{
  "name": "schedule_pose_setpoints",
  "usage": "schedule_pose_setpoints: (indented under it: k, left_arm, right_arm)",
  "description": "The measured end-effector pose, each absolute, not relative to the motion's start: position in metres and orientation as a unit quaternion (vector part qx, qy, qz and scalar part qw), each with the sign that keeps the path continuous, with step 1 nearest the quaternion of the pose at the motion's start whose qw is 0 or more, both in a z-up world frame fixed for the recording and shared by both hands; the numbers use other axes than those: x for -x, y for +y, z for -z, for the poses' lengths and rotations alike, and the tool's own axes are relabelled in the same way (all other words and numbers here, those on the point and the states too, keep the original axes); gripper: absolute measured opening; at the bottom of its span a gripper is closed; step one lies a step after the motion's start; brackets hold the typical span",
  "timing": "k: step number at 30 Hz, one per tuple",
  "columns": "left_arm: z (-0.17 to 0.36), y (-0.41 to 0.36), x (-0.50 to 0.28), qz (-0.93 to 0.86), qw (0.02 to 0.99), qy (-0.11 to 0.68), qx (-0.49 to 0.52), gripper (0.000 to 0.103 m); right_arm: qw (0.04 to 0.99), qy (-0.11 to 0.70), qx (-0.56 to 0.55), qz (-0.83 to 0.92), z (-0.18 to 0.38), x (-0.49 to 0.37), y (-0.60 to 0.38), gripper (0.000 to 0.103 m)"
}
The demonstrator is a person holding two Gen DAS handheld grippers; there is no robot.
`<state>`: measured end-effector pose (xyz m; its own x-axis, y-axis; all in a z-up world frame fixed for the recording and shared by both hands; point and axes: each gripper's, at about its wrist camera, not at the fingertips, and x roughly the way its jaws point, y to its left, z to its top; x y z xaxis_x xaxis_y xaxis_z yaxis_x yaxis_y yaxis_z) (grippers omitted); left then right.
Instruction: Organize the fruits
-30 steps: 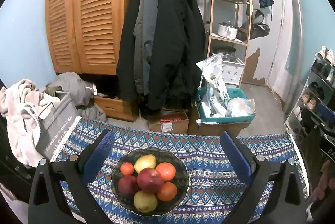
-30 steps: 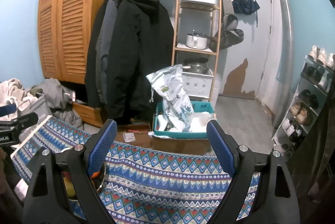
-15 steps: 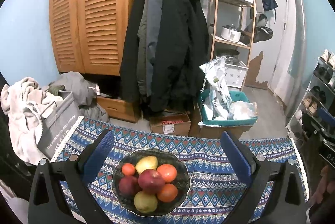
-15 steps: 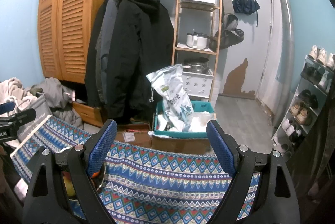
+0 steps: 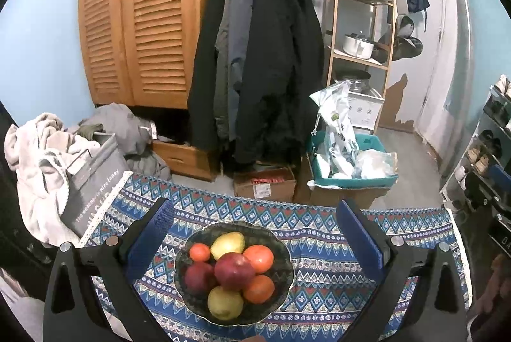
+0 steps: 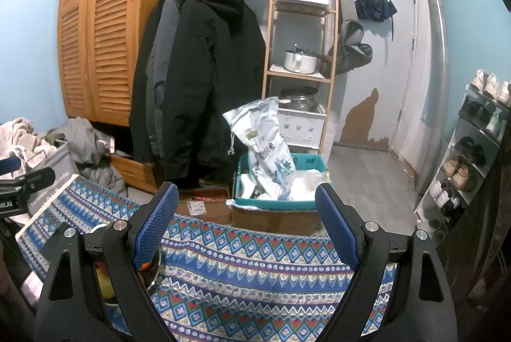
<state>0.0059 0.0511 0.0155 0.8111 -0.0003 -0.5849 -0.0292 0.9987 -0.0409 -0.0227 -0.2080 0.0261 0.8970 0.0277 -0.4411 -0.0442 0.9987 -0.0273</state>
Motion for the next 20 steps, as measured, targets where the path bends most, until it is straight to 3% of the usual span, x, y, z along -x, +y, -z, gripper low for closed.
schedule_pose_setpoints:
  k: [20]
  left_arm:
    - [-0.0166,0.0473,-0.0015,-0.011,0.955,0.298,0.008,0.102]
  right_arm:
    - [0.974,0.226,0.019,-0.018,-0.0257,0.0242,-0.2092,0.086]
